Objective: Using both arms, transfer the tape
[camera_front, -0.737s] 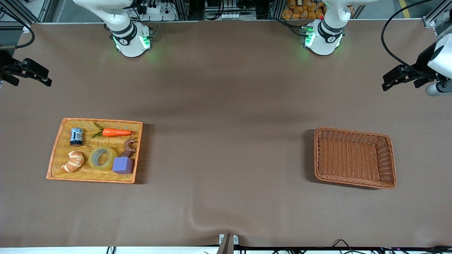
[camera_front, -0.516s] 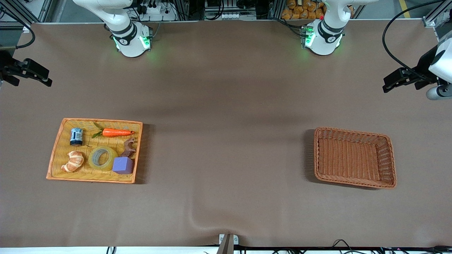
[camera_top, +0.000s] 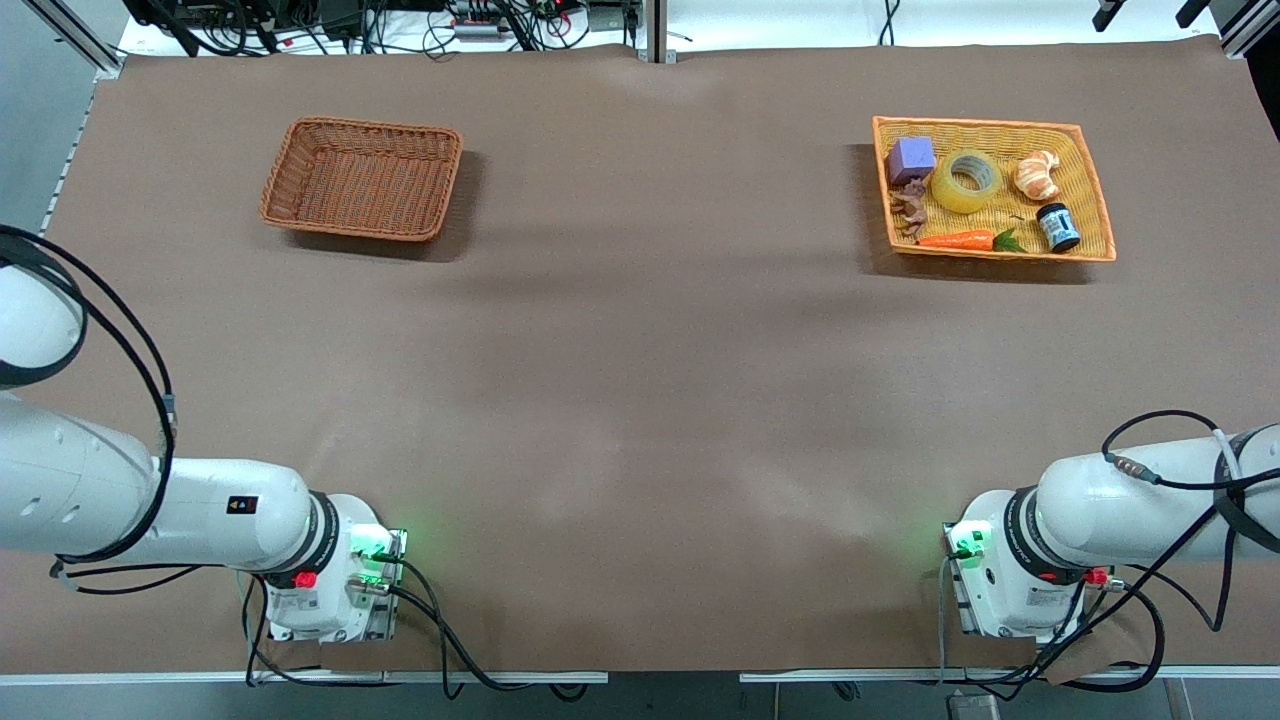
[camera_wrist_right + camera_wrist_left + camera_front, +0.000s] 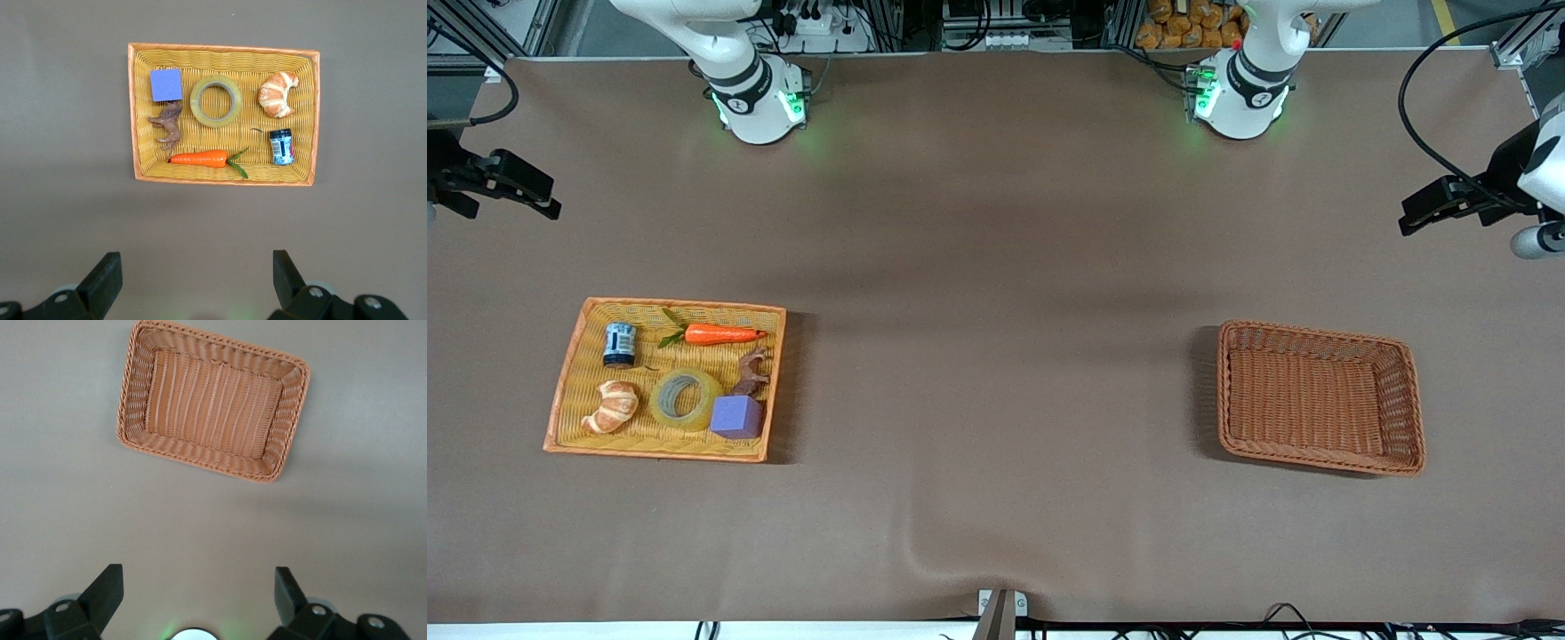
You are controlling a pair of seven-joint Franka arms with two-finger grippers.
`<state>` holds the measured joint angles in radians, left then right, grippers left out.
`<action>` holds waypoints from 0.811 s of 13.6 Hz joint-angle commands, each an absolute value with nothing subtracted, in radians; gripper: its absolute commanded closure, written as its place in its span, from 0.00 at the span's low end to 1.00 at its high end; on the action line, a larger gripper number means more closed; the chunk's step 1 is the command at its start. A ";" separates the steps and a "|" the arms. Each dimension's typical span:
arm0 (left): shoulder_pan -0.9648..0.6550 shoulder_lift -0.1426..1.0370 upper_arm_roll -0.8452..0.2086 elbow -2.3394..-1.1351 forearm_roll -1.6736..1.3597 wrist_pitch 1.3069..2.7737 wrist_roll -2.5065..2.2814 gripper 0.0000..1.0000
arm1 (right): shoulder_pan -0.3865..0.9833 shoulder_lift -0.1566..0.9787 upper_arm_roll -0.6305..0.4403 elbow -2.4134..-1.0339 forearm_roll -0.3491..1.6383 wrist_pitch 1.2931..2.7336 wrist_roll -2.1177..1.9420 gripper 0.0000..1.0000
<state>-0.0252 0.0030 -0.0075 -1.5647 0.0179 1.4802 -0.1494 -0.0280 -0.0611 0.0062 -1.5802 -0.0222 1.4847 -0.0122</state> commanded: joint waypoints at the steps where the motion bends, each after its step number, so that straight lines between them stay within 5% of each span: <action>1: -0.026 0.014 -0.009 -1.555 0.034 1.463 -0.150 0.00 | -0.009 -0.011 0.006 -1.559 -0.049 1.499 -0.009 0.00; 11: -0.003 0.032 -0.009 -1.559 0.034 1.480 -0.149 0.00 | -0.012 0.268 0.002 -1.456 -0.026 1.588 -0.006 0.00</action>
